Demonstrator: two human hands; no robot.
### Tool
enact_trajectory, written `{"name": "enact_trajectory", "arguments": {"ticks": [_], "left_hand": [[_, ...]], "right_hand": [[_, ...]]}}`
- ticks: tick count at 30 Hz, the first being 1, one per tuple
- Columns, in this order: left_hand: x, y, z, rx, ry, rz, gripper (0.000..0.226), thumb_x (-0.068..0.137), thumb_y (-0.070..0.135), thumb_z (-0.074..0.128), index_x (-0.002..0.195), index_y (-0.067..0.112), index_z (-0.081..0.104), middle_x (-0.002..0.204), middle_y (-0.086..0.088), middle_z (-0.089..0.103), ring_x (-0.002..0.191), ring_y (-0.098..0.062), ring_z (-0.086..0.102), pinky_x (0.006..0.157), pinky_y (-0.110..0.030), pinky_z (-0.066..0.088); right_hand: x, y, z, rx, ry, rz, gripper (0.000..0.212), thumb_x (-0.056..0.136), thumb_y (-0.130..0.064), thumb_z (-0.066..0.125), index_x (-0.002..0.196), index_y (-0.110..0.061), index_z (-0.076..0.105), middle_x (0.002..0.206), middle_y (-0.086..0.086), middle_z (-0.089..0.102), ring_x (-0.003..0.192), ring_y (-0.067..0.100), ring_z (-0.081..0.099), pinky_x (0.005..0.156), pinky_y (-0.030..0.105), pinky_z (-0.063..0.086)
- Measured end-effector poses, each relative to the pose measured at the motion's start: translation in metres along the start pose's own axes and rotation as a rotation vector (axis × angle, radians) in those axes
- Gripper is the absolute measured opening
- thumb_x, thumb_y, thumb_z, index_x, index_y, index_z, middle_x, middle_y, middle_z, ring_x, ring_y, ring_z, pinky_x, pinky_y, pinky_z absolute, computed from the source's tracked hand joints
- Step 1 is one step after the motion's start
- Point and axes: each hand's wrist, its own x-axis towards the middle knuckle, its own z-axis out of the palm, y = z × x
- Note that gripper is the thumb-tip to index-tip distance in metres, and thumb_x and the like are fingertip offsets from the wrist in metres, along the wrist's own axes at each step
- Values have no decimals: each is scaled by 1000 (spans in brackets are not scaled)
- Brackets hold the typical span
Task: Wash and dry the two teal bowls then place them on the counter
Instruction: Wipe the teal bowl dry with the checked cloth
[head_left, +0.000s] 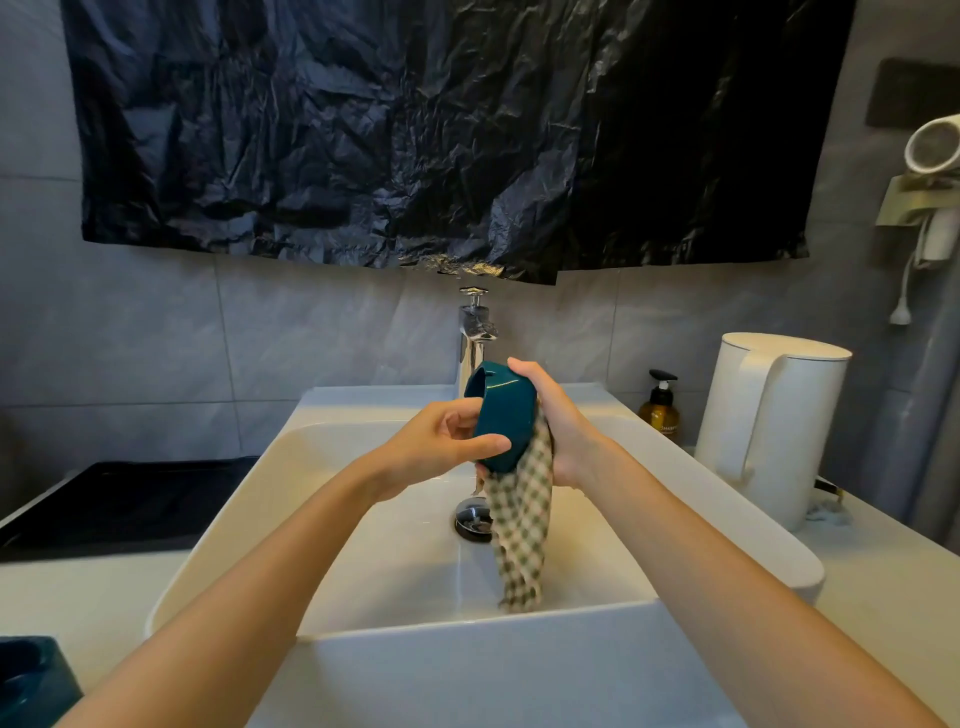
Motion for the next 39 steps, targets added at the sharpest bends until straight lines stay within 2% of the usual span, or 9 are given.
{"name": "enact_trajectory", "arguments": {"ticks": [3, 8, 11, 16, 18, 21, 29, 34, 39], "left_hand": [[3, 3, -3, -52, 44, -8, 32, 90, 20, 63, 122, 19, 61, 114, 2, 69, 108, -13, 63, 92, -25, 51], [4, 13, -13, -339, 134, -131, 38, 95, 43, 48, 121, 18, 59, 116, -5, 69, 108, -18, 65, 93, -31, 53], [2, 13, -18, -374, 139, -149, 33, 94, 33, 53, 116, 10, 62, 110, -9, 70, 99, -17, 68, 81, -24, 57], [-2, 11, -20, -354, 113, -87, 34, 95, 28, 52, 119, 5, 60, 110, -13, 68, 101, -19, 65, 82, -23, 55], [-1, 9, -19, -308, 81, -74, 36, 94, 25, 52, 122, 2, 58, 112, -16, 66, 105, -23, 64, 87, -28, 54], [1, 6, -15, -199, 77, -97, 29, 94, 21, 54, 117, 5, 60, 110, -13, 68, 106, -22, 64, 86, -29, 55], [-2, 7, -15, -186, -14, -121, 39, 91, 29, 58, 121, 3, 57, 108, -12, 66, 100, -21, 62, 88, -30, 48], [-4, 14, -19, -371, 81, -30, 28, 93, 27, 52, 112, 8, 62, 96, -7, 65, 90, -17, 59, 81, -25, 47], [-4, 14, -26, -470, 211, -51, 22, 98, 22, 44, 103, 14, 64, 83, 1, 71, 80, -11, 64, 70, -19, 53]], "right_hand": [[1, 3, 4, -125, 129, -82, 51, 81, -59, 56, 103, -13, 64, 86, 11, 65, 75, 25, 61, 68, 36, 50], [5, 12, 14, -353, 172, -370, 52, 87, -47, 59, 133, -33, 39, 113, 7, 59, 90, 17, 62, 61, 26, 54], [8, 17, 17, -446, 99, -529, 58, 87, -41, 62, 137, -39, 33, 125, 3, 52, 105, 15, 60, 72, 21, 54], [11, 18, 20, -483, 127, -583, 27, 100, -44, 37, 126, -48, 37, 129, 2, 48, 108, 14, 58, 77, 24, 56], [16, 21, 16, -667, 207, -751, 22, 98, -50, 34, 116, -56, 45, 130, -10, 43, 120, 10, 49, 96, 36, 50], [17, 22, 12, -970, 286, -909, 28, 98, -42, 36, 107, -44, 62, 128, -12, 46, 122, 7, 43, 101, 31, 41], [12, -2, 3, -565, 354, -411, 44, 102, -40, 28, 111, -26, 68, 106, 2, 69, 99, 19, 62, 80, 29, 47], [11, -8, -5, -498, 658, -533, 22, 101, -40, 32, 113, -22, 34, 111, 2, 50, 93, 11, 50, 79, 28, 38], [2, -10, 7, -421, 481, -597, 40, 92, -44, 51, 115, -19, 30, 103, -2, 44, 88, 6, 49, 66, 21, 38]]}}
